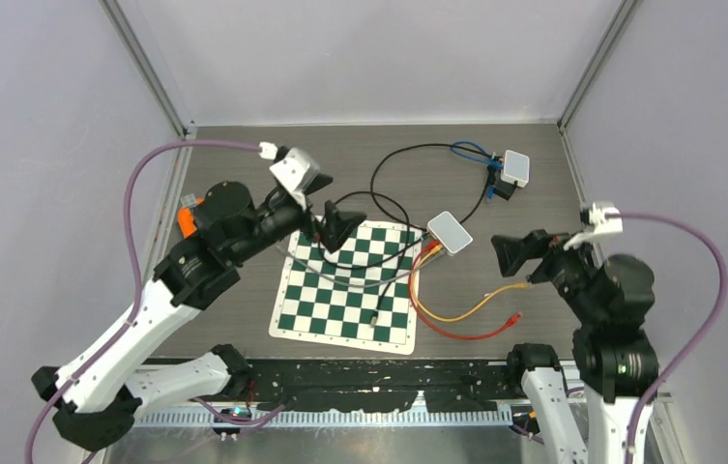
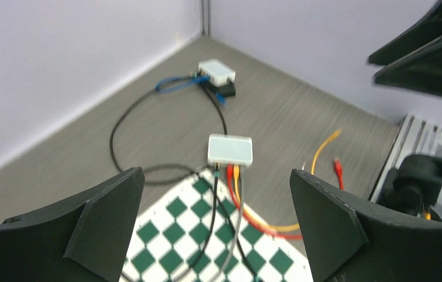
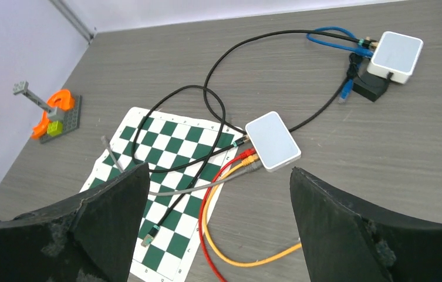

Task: Insert the plug into the switch port
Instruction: Reset both arms

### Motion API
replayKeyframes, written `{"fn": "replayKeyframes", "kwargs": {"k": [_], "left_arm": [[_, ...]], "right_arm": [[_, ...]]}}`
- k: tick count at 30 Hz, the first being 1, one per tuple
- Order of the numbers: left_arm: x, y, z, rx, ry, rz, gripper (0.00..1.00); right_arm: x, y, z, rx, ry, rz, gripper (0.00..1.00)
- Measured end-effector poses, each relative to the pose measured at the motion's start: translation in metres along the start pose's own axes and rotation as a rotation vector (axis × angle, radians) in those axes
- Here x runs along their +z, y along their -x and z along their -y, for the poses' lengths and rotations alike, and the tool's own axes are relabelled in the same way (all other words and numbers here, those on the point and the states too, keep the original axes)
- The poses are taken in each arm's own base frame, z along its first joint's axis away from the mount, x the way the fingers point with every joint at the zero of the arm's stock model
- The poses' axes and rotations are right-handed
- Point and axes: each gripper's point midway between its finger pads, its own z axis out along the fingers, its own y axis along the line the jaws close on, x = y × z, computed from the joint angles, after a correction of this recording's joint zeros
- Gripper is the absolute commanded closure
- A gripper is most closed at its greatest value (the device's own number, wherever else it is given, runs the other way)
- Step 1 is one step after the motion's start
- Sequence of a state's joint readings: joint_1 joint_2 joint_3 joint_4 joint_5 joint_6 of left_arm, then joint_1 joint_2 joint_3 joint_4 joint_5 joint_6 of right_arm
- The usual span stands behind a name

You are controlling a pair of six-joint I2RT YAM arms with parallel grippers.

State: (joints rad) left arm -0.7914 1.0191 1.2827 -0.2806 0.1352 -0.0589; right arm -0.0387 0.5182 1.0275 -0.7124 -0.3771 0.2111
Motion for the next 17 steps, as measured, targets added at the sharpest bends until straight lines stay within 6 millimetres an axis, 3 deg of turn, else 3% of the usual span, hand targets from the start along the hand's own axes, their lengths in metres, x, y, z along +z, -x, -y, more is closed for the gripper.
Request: {"fn": "replayKeyframes", "kwargs": {"k": [5,10,12,17], "left_arm": [[-0.036,-0.052,-0.003,-0.06,0.055,-0.062,0.0],[-0.052,-0.108,-0.003,-0.137,0.087,-0.131,0.0],[-0.053,-0.115,-0.005,-0.143,0.102,-0.148,0.0],[-0.054,-0.111,-0.01,-0.137,0.132,-0.135,0.0]], "right_arm": [[-0.034,-0.008,0.002,0.068,-0.071,0.107,0.05],[-0.034,-0.012,0.008,0.122,-0.114,0.098,0.05],[-0.034,-0.014,0.01,0.128,-0.125,0.089,0.05],[-0.031,-0.02,0.01,0.136,-0.117,0.074,0.04]]}}
